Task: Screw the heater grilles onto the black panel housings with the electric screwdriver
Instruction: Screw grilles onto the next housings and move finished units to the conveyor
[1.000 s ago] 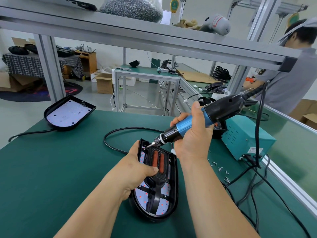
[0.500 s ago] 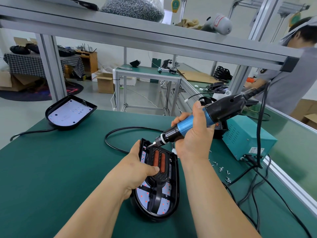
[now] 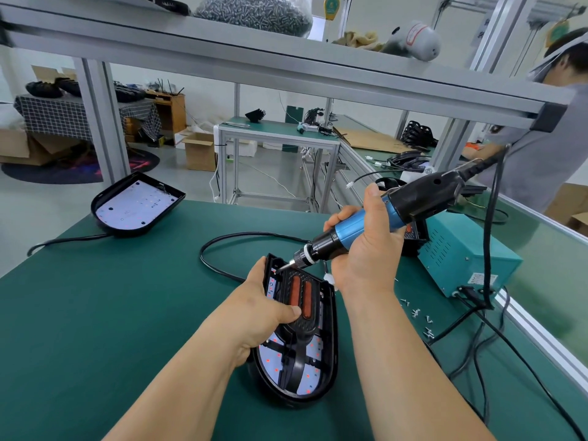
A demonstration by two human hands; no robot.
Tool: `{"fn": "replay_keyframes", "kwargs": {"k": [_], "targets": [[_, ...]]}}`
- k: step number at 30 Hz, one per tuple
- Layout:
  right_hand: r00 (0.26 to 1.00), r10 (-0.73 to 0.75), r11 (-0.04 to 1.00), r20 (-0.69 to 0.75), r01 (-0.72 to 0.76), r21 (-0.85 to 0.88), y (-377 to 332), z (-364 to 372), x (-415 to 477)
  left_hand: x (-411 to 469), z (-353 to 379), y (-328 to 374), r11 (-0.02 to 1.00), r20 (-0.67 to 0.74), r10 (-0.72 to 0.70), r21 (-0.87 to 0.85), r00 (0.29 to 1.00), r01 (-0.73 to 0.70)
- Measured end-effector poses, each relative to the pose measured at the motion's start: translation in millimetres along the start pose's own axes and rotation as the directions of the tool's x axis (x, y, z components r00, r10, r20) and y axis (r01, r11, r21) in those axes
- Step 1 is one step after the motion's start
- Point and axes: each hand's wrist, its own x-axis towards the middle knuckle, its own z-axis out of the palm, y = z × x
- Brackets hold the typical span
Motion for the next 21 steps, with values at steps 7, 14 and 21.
{"fn": "replay_keyframes", "kwargs": {"k": [7, 14, 21], "targets": [[0.999, -0.026, 0.999, 0.020, 0.026, -0.046, -1, 4, -1, 1, 1, 1, 1.000, 0.009, 0.022, 0.016, 1.000, -0.023], [0.999, -0.040, 0.996, 0.037, 0.043, -0.076, 0, 4, -3, 4, -1, -3, 1.000, 0.011, 0.018, 0.017, 1.000, -0.018], [0.995, 0.046, 0.999, -0.084, -0.046, 0.004, -1, -8, 3, 6, -5, -4, 0.999, 0.036, -0.043, -0.006, 0.998, 0.043]]}}
